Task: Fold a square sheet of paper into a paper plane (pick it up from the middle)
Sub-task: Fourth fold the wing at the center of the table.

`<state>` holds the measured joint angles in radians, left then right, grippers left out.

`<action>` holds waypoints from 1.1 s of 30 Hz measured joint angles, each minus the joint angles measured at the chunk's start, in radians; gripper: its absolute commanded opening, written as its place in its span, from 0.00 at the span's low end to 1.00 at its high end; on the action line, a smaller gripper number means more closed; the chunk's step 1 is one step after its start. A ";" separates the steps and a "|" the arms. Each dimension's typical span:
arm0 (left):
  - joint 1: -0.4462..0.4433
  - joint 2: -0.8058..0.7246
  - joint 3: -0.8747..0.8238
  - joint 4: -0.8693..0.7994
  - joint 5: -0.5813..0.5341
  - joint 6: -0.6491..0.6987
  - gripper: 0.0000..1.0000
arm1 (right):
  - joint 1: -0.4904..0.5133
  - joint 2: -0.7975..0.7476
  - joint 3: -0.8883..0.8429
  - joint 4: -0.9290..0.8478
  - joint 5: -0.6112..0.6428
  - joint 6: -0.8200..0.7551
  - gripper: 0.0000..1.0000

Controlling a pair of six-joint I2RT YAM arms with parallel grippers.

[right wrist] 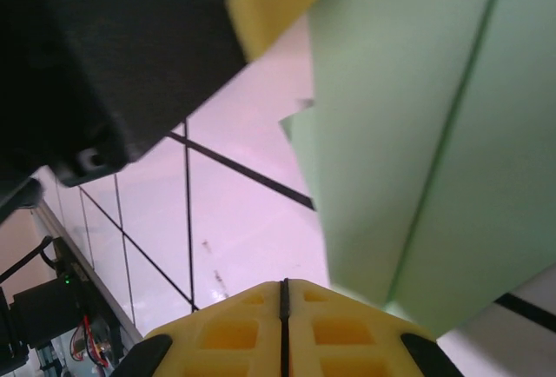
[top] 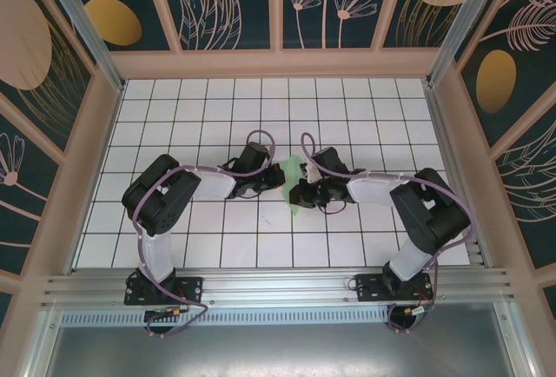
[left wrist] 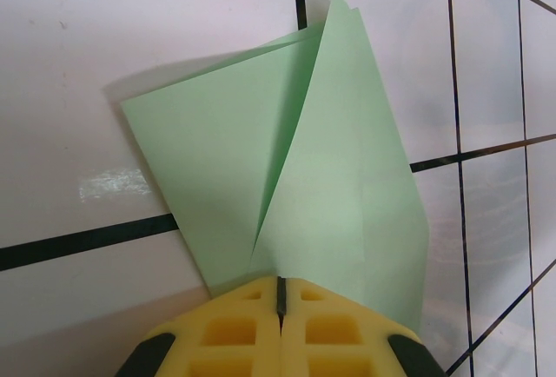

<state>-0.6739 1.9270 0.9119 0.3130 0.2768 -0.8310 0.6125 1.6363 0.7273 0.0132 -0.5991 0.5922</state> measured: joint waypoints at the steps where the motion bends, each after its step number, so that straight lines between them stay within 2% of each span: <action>1: 0.000 0.000 0.000 0.000 0.000 0.001 0.00 | 0.003 -0.002 -0.005 0.007 -0.002 0.001 0.10; 11: 0.000 0.003 0.006 -0.007 0.005 0.001 0.00 | 0.005 0.047 -0.048 0.032 -0.011 0.013 0.10; 19: 0.000 0.003 0.006 -0.008 0.004 0.002 0.00 | 0.012 -0.039 -0.056 0.005 -0.005 0.017 0.11; 26: 0.000 0.004 0.008 -0.010 0.008 0.002 0.00 | 0.013 0.027 -0.072 0.026 -0.013 0.020 0.11; 29: 0.000 0.004 0.009 -0.010 0.008 0.005 0.00 | 0.014 0.025 -0.069 0.022 -0.011 0.020 0.15; 33: 0.000 0.004 0.016 -0.022 0.010 0.012 0.07 | 0.003 -0.021 -0.058 -0.028 0.028 0.015 0.17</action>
<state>-0.6739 1.9308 0.9283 0.2913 0.2871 -0.8192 0.6155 1.6150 0.6689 -0.0147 -0.5713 0.6075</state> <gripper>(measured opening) 0.067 0.164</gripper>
